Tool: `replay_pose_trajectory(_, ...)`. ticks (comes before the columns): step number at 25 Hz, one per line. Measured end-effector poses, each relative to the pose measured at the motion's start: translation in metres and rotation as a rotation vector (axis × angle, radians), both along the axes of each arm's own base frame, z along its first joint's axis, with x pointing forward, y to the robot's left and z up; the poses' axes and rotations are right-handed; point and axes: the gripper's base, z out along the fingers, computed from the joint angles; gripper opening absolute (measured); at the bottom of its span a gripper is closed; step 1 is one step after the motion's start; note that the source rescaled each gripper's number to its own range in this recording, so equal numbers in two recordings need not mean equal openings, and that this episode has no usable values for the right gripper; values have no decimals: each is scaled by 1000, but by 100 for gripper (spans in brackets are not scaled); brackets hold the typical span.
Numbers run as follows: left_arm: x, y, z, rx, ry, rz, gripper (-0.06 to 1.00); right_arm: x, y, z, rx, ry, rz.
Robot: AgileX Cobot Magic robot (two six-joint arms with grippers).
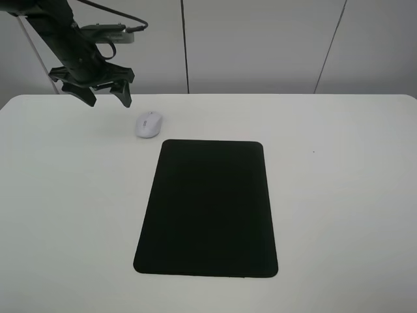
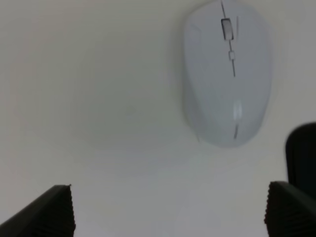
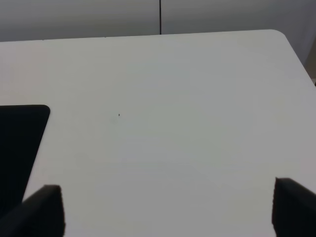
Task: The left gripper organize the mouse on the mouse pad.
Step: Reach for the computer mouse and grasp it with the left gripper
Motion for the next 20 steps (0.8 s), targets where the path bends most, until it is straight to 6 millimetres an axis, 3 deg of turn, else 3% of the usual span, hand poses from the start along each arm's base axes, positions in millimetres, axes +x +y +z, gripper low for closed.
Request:
replay_pose_trajectory(6,19,-25,-27,-9,14,0,100,0,0,0,0,0,0)
replay_pose_trajectory(11,23,-41,-44,15,24,-16,100,0,0,0,0,0,0)
replay_pose_trajectory(20,30,-40,-52,56,-44,59,100,0,0,0,0,0,0)
